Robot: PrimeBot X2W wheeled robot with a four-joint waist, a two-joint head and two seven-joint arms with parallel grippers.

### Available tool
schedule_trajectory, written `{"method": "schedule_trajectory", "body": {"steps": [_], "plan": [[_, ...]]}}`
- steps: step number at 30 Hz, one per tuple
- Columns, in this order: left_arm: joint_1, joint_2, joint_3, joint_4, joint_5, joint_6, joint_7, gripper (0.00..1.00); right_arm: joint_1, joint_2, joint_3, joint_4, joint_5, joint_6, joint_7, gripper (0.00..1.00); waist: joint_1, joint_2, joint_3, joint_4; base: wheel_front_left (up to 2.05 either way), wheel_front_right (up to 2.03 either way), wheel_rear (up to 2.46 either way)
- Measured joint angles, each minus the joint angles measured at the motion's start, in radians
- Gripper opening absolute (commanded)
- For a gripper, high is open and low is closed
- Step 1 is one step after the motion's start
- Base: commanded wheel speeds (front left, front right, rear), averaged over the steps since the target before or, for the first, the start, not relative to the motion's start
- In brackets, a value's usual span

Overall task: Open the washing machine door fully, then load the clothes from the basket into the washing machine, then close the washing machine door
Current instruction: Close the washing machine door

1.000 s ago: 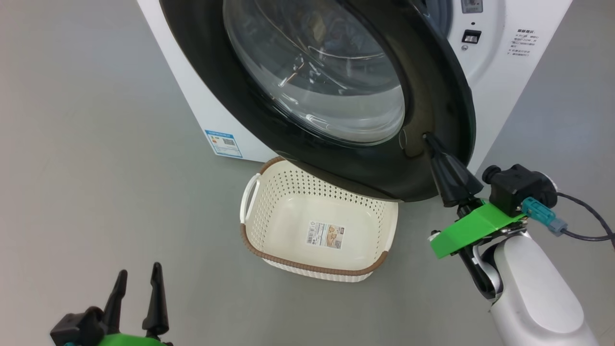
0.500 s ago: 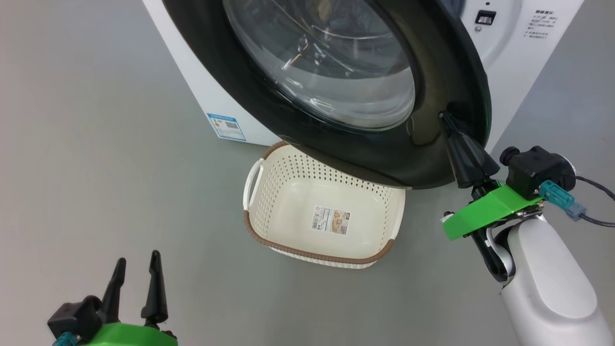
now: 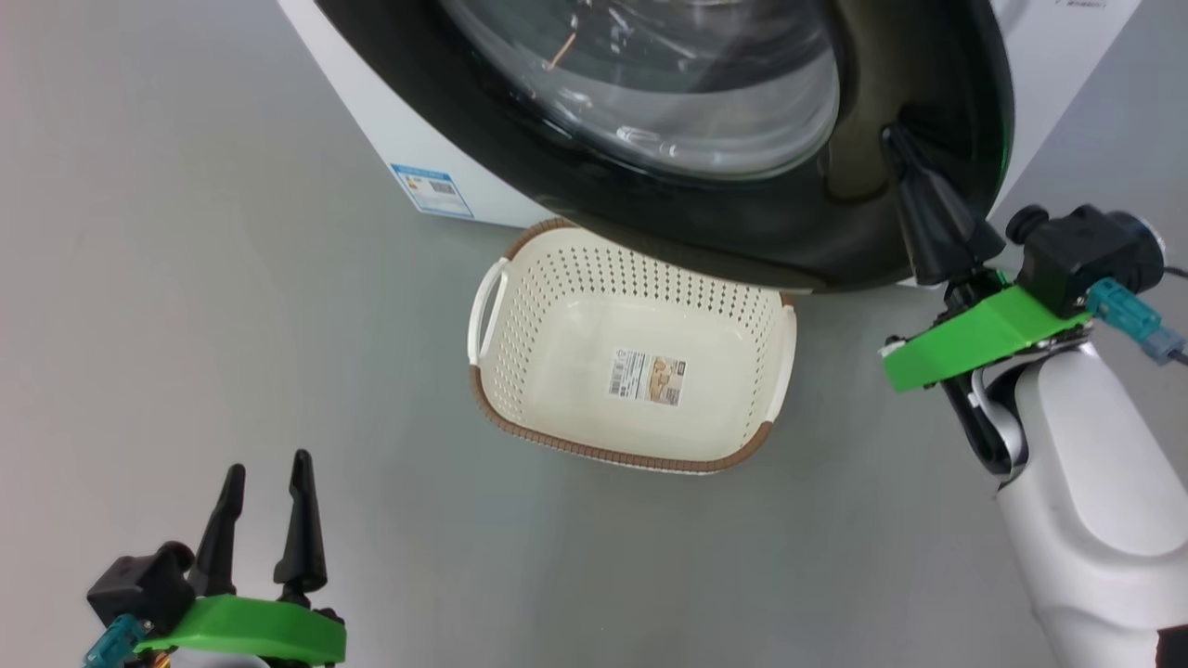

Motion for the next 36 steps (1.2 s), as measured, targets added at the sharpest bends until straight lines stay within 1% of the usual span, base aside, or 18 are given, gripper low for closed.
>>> {"method": "schedule_trajectory", "body": {"steps": [4,10,20,26,30,32,36], "plan": [[0.000,0.000,-0.005,-0.008,-0.002,0.000,0.000,1.00,-0.026,-0.005,-0.007,-0.006,-0.002,0.000,0.000,0.00,0.0000,0.0000,0.029,0.000,0.00,0.00,0.00],[-0.026,-0.001,-0.026,-0.034,-0.012,0.000,0.000,1.00,-0.082,-0.032,-0.026,-0.011,-0.012,0.000,0.000,0.00,0.0000,0.0000,0.076,0.000,0.00,0.00,0.00],[-0.064,-0.002,-0.041,-0.081,-0.028,0.000,0.000,1.00,-0.188,-0.065,-0.028,-0.009,-0.029,0.000,0.000,0.00,0.0000,0.0000,0.156,0.006,0.00,0.00,0.00],[-0.085,-0.003,-0.063,-0.107,-0.043,0.000,-0.004,1.00,-0.269,-0.100,-0.036,0.019,-0.063,0.000,0.000,0.00,0.0000,0.0000,0.199,0.016,0.00,0.00,0.00],[-0.088,-0.004,-0.065,-0.124,-0.074,0.000,-0.004,1.00,-0.325,-0.130,-0.025,0.069,-0.077,0.002,0.000,0.00,0.0000,0.0000,0.222,0.024,0.00,0.00,0.00],[-0.102,-0.004,-0.067,-0.132,-0.080,0.000,-0.004,1.00,-0.343,-0.133,-0.021,0.093,-0.083,0.008,-0.001,0.00,0.0000,0.0001,0.229,0.028,0.00,0.00,0.00],[-0.114,-0.006,-0.064,-0.142,-0.078,0.000,-0.004,1.00,-0.355,-0.133,-0.014,0.123,-0.087,0.009,-0.001,0.00,0.0000,0.0000,0.226,0.030,0.00,0.00,0.00]]}}
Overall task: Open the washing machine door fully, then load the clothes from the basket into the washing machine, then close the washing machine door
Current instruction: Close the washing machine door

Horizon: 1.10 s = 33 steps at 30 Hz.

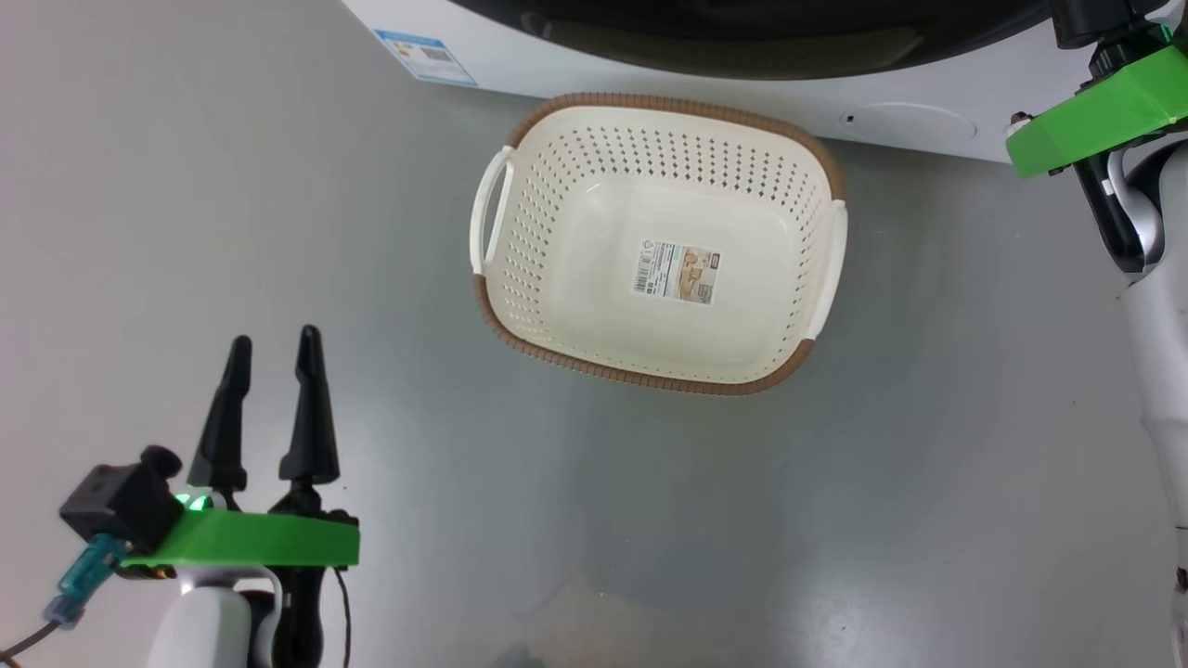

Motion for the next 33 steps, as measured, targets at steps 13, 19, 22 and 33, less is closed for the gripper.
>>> {"method": "schedule_trajectory", "body": {"steps": [13,19,22,33], "plan": [[-0.002,-0.001,0.020,0.039,-0.007,0.000,0.000,1.00,0.160,0.045,-0.008,-0.121,0.046,-0.002,0.000,0.36,0.0000,0.0000,-0.082,-0.054,0.00,0.00,0.00],[0.036,0.002,0.055,0.060,0.028,0.000,0.000,1.00,0.333,0.090,-0.006,-0.186,0.048,-0.002,0.000,0.78,0.0000,0.0000,-0.151,-0.104,0.00,0.00,0.00],[0.070,0.007,0.074,0.066,0.053,0.000,0.000,1.00,0.411,0.114,0.002,-0.205,0.049,-0.002,0.001,1.00,0.0000,0.0000,-0.189,-0.135,0.00,0.00,0.00],[0.188,0.027,0.101,0.077,0.080,0.000,0.000,1.00,0.654,0.148,0.016,-0.253,0.077,-0.002,0.001,1.00,0.0000,0.0000,-0.346,-0.239,0.00,0.00,0.00]]}}
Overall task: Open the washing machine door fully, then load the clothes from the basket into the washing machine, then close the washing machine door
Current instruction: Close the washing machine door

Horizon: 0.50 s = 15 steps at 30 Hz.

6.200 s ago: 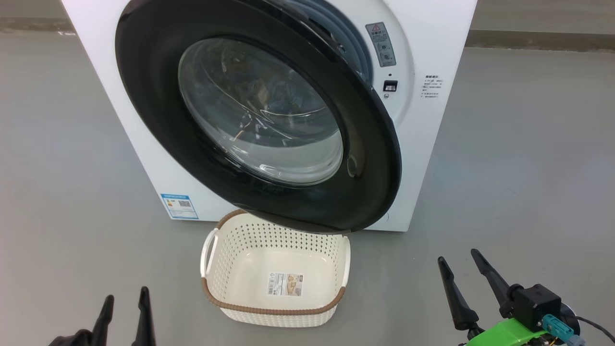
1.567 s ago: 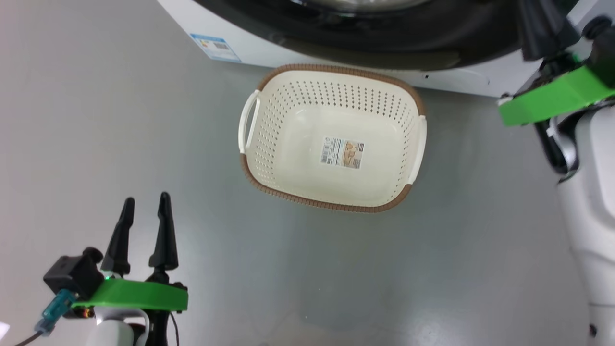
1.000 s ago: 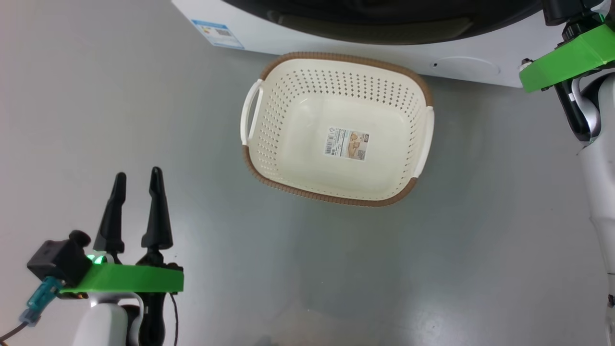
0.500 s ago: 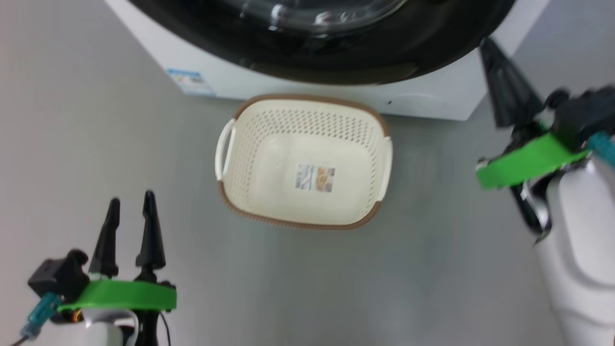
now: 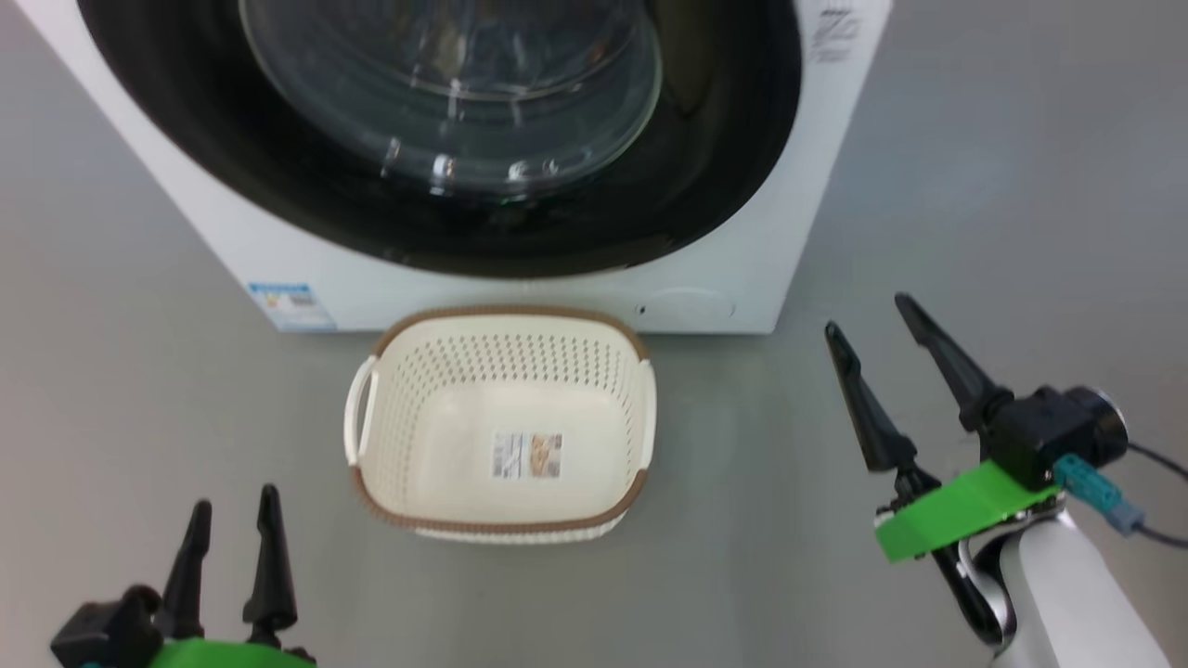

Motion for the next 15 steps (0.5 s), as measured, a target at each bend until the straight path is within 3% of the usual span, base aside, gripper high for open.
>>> {"method": "schedule_trajectory", "body": {"steps": [15], "plan": [[0.080,0.004,0.008,0.043,0.037,0.000,0.000,1.00,0.205,0.025,-0.086,-0.014,-0.011,0.000,0.000,1.00,0.0000,0.0000,-0.184,-0.058,0.00,0.00,0.00]]}}
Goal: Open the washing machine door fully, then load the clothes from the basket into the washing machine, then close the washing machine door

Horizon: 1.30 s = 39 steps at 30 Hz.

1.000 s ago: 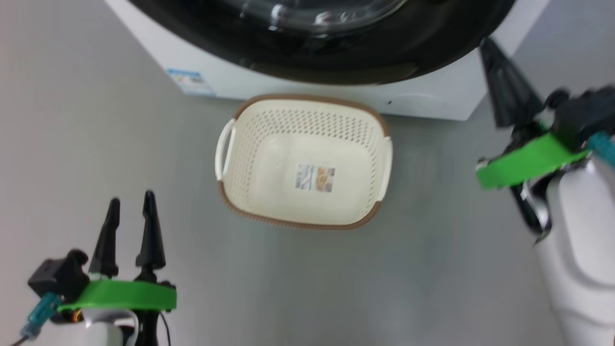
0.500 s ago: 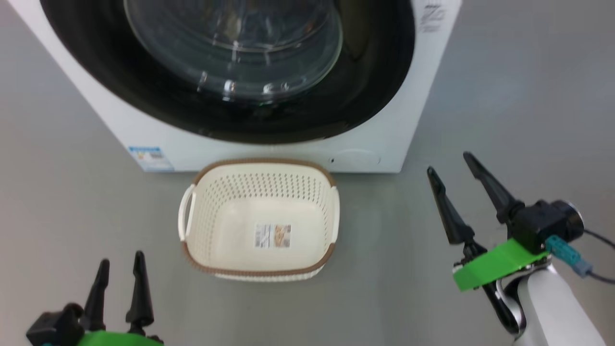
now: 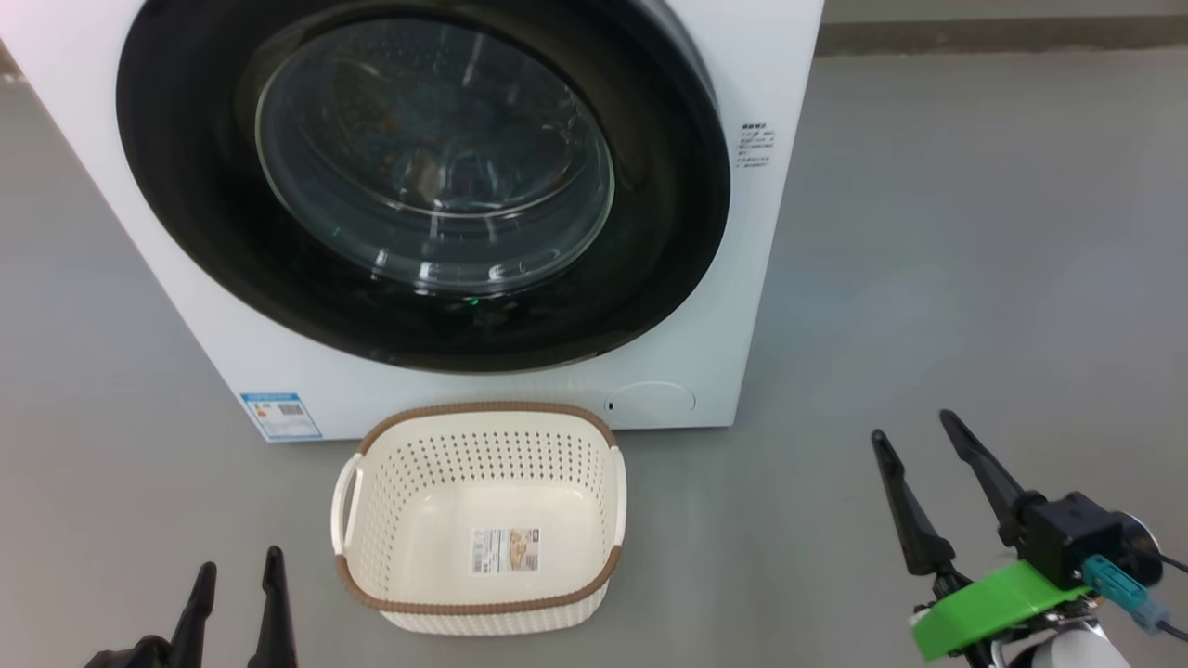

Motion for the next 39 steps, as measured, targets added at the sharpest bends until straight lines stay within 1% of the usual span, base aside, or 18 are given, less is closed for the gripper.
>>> {"method": "schedule_trajectory", "body": {"steps": [5,7,12,27,39], "plan": [[0.005,0.000,0.001,0.003,0.009,0.000,0.000,1.00,0.046,0.005,-0.042,0.008,-0.010,0.000,0.000,1.00,0.0000,0.0000,-0.030,-0.009,0.00,0.00,0.00],[0.016,0.000,0.003,0.003,0.012,0.000,0.000,1.00,0.065,0.019,-0.069,0.012,-0.026,0.000,0.000,1.00,0.0000,0.0000,-0.038,-0.013,0.00,0.00,0.00],[0.021,0.000,0.003,0.002,0.018,0.000,0.000,1.00,0.081,0.028,-0.100,0.022,-0.033,0.000,0.000,1.00,0.0000,0.0000,-0.046,-0.025,0.00,0.00,0.00],[0.036,0.001,0.002,-0.007,0.025,0.000,0.000,1.00,0.081,0.055,-0.130,0.045,-0.045,0.000,0.000,1.00,0.0000,0.0000,-0.031,-0.023,0.00,0.00,0.00],[0.036,0.001,0.004,-0.010,0.028,0.000,0.000,1.00,0.081,0.055,-0.131,0.049,-0.046,0.000,0.000,1.00,0.0000,0.0000,-0.037,-0.015,0.00,0.00,0.00]]}}
